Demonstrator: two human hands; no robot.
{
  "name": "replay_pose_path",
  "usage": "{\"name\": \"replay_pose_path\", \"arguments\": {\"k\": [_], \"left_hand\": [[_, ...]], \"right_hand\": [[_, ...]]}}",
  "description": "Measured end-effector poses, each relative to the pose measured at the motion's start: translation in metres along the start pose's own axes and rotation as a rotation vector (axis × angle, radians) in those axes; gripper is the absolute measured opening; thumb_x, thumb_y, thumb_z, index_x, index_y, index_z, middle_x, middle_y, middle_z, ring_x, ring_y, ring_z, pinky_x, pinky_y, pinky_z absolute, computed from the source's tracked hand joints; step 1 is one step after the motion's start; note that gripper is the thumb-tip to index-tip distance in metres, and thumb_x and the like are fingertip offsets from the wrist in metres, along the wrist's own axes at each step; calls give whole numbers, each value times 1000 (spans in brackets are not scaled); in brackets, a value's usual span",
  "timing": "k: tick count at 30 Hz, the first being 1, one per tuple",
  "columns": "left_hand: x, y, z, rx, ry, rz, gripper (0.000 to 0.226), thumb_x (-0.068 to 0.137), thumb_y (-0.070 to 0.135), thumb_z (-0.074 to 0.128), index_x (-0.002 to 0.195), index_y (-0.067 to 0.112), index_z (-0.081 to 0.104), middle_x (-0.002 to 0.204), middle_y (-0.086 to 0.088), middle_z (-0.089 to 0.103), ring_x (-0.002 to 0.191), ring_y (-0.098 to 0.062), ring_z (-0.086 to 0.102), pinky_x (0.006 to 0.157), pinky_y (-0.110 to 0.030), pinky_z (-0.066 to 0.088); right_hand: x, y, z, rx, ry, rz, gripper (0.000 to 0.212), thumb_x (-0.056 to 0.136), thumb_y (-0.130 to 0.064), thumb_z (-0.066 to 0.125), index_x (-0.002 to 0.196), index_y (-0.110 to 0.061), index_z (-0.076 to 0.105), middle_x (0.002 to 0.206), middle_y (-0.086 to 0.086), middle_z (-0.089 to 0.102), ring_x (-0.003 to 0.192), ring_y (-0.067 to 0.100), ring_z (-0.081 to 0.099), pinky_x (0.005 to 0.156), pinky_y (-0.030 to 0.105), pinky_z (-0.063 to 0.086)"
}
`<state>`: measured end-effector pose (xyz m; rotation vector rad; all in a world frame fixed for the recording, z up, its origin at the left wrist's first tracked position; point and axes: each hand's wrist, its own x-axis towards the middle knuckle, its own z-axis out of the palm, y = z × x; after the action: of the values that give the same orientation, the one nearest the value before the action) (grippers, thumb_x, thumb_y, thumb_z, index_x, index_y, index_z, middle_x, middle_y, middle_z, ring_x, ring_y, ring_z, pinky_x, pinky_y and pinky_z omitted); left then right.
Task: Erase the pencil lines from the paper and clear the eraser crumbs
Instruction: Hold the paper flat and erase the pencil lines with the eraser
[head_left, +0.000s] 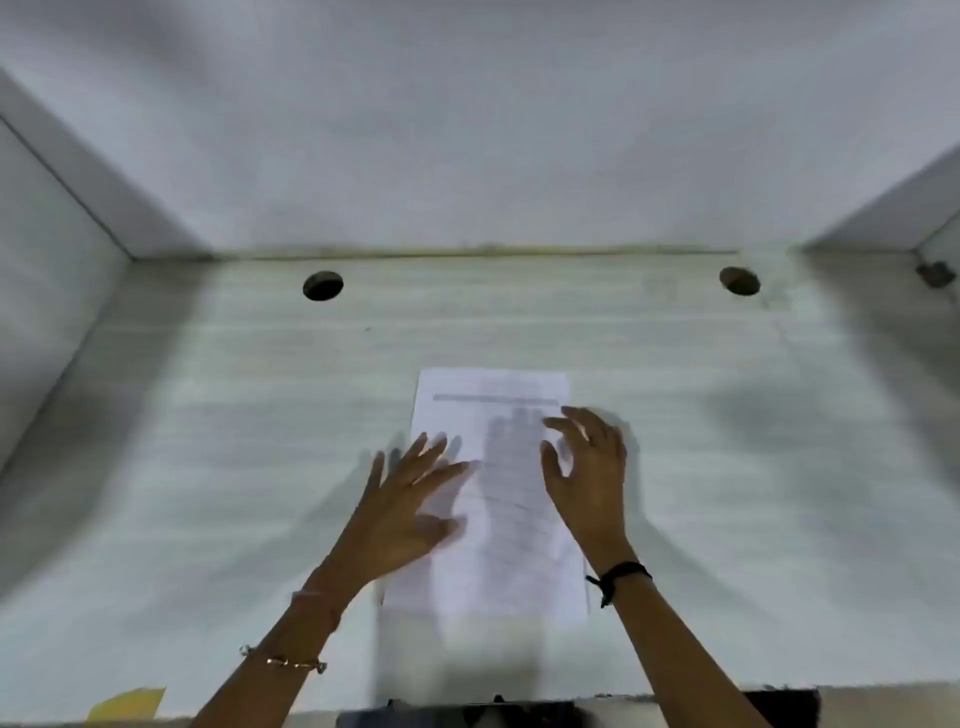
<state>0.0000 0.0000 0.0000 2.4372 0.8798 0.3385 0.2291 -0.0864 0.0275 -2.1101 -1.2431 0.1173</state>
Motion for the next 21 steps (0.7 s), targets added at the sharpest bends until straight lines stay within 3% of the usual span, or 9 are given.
{"name": "replay_pose_path", "arguments": {"k": [4,8,10,17,21], "left_hand": [[-7,-8,28,140,96,62,59,92,66,40,142,35,46,158,8,29,148,-10,20,114,-61,10],[-8,-14,37,162,155,98,61,91,65,41,143,33,47,159,10,27,148,-9,20,118,-55,5],[-9,-16,39,173,155,115,61,91,66,39,143,35,45,159,12,26,148,-7,18,118,-54,4],[-8,-16,36,142,82,45,71,81,80,25,144,49,35,157,25,15,145,7,4,119,-47,-6],[-7,-14,36,130,59,28,73,76,80,25,143,51,33,156,27,12,145,6,5,118,-49,-6]], "right_hand": [[-10,33,20,-68,54,-14,25,88,-17,55,110,-16,67,125,5,61,123,24,47,104,46,38],[-15,47,32,41,90,-17,23,93,-9,55,113,-13,65,124,2,58,119,16,46,99,6,29],[-14,51,34,72,122,-14,23,93,-4,53,111,-11,66,120,1,59,114,14,48,91,-4,26],[-14,55,36,139,203,-26,35,84,12,45,100,-8,68,107,3,64,99,15,55,81,-4,32],[-18,53,31,131,247,37,36,83,12,43,94,-8,71,102,5,67,97,21,58,74,5,37]]}}
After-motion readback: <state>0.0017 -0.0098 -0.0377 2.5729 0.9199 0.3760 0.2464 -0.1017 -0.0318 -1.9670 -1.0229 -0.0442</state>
